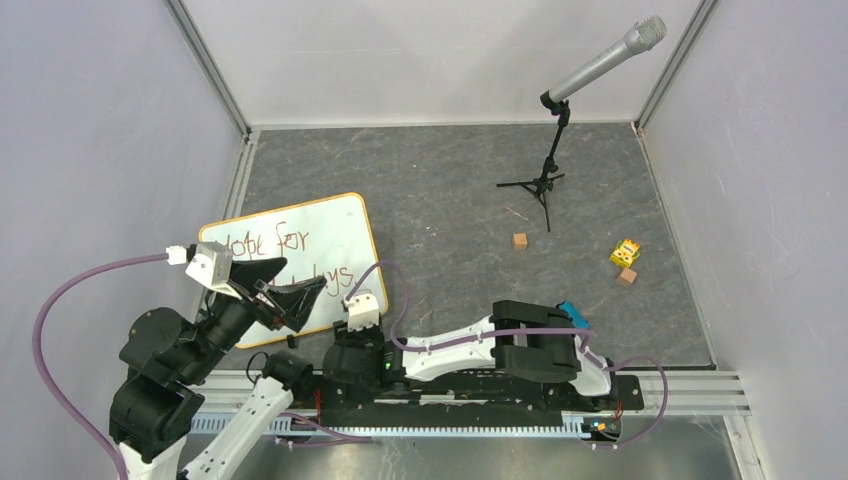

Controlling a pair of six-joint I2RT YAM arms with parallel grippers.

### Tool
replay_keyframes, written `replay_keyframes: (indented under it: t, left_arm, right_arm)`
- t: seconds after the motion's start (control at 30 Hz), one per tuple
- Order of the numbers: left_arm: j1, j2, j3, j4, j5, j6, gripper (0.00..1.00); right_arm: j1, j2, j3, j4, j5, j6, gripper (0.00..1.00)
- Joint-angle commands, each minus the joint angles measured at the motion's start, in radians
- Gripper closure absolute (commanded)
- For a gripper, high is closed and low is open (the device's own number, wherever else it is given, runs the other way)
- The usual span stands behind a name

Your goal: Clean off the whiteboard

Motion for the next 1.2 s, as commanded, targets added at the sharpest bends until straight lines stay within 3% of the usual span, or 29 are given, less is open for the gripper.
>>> replay_keyframes:
  t: [0.0, 0.3, 0.57, 0.67, 0.8, 0.97, 1.17]
  left_arm:
    - [-0.013, -0.001, 0.025, -0.005, -0.025, 0.032, 0.0]
    - [-0.02, 0.005, 0.021, -0.005, -0.044, 0.036, 0.0]
    - [-0.02, 0.018, 0.013, 0.004, -0.067, 0.016, 0.0]
    - [-0.019, 0.02, 0.001, 0.016, -0.069, -0.006, 0.0]
    - [-0.02, 0.033, -0.008, 0.023, -0.069, -0.029, 0.0]
    - [-0.019, 0.058, -0.035, 0.032, -0.082, -0.055, 0.0]
    - [-0.019, 0.12, -0.065, 0.086, -0.077, -0.101, 0.0]
  right_arm:
    - [-0.017, 0.03, 0.043, -0.028, 0.065, 0.033, 0.46]
    - [-0.046, 0.048, 0.04, -0.008, 0.077, 0.001, 0.46]
    - [-0.052, 0.039, -0.012, 0.044, 0.2, -0.099, 0.6]
    - [-0.066, 0.006, -0.094, 0.163, 0.178, -0.205, 0.75]
    - [-0.089, -0.054, -0.222, 0.271, 0.152, -0.273, 0.78]
    - [-0.122, -0.125, -0.361, 0.331, 0.104, -0.337, 1.0]
    - [-0.226, -0.276, -0.571, 0.342, -0.038, -0.446, 1.0]
